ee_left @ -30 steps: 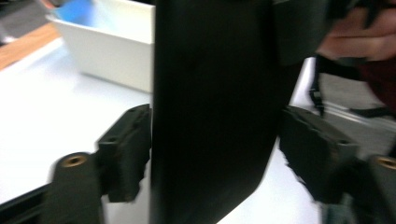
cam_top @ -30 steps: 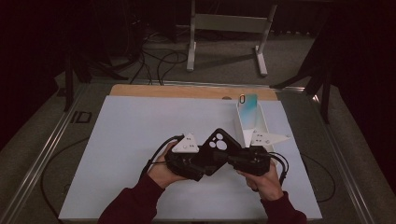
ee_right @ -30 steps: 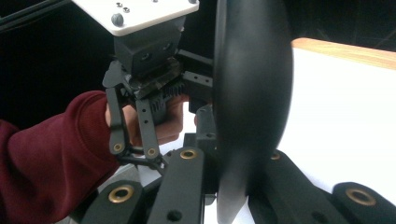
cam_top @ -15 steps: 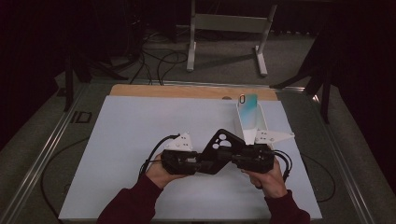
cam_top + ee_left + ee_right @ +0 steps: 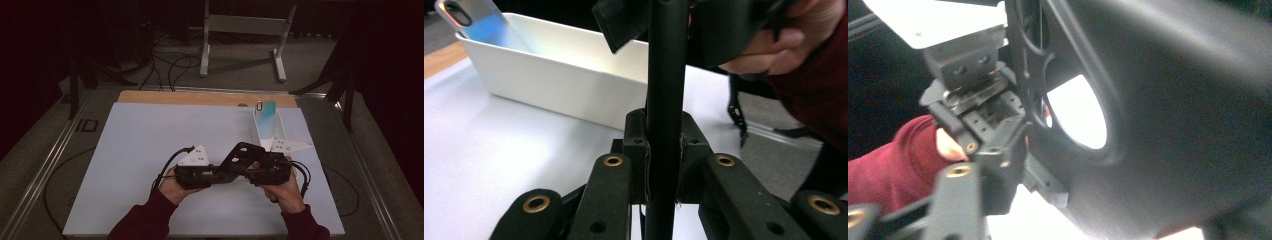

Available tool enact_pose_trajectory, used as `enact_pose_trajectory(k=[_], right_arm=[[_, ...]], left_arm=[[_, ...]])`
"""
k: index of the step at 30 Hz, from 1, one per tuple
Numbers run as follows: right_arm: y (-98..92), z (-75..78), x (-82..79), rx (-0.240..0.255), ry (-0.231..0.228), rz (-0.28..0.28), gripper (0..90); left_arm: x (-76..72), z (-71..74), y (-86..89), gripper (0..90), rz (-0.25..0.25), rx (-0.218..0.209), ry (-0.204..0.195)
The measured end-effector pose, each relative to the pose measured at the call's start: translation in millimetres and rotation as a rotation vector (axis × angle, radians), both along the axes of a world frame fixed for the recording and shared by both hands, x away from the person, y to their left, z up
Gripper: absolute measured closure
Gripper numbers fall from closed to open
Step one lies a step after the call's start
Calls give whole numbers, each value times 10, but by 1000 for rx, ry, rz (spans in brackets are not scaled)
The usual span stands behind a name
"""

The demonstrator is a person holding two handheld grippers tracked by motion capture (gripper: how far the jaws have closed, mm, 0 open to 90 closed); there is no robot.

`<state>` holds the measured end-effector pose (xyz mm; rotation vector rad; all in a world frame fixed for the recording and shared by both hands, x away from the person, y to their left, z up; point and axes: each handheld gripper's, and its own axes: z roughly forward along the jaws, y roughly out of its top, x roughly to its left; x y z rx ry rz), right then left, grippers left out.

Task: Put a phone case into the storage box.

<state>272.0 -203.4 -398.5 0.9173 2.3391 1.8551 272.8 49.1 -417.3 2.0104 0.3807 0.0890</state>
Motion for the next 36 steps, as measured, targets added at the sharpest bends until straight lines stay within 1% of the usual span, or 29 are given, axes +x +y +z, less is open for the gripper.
enact_pose_trajectory(k=[1,3,8,11,16,19,22,26,30,36], right_arm=[[-4,6,-7,-8,-7,-15,288],[-29,16,-19,-8,-6,-41,239],[-101,39,-45,-11,-14,-85,181],[-124,56,-54,-13,-14,-116,149],[-129,73,-60,-21,-19,-151,137],[-120,87,-60,-24,-24,-181,138],[-101,105,-62,-14,-23,-210,129],[-73,138,-56,2,-28,-235,106],[-30,181,-50,15,-32,-250,93],[51,228,-41,26,-25,-266,91]], left_arm=[[3,0,2,804,5,-4,0],[12,5,17,805,27,-1,-5],[44,7,66,806,78,-6,-1],[57,3,81,807,96,-7,0],[64,-7,73,807,113,2,-3],[65,-13,72,807,126,3,-5],[68,-19,73,807,139,4,-7],[74,-25,71,807,159,9,-10],[75,-28,65,806,174,10,-16],[72,-39,47,807,184,22,-22]])
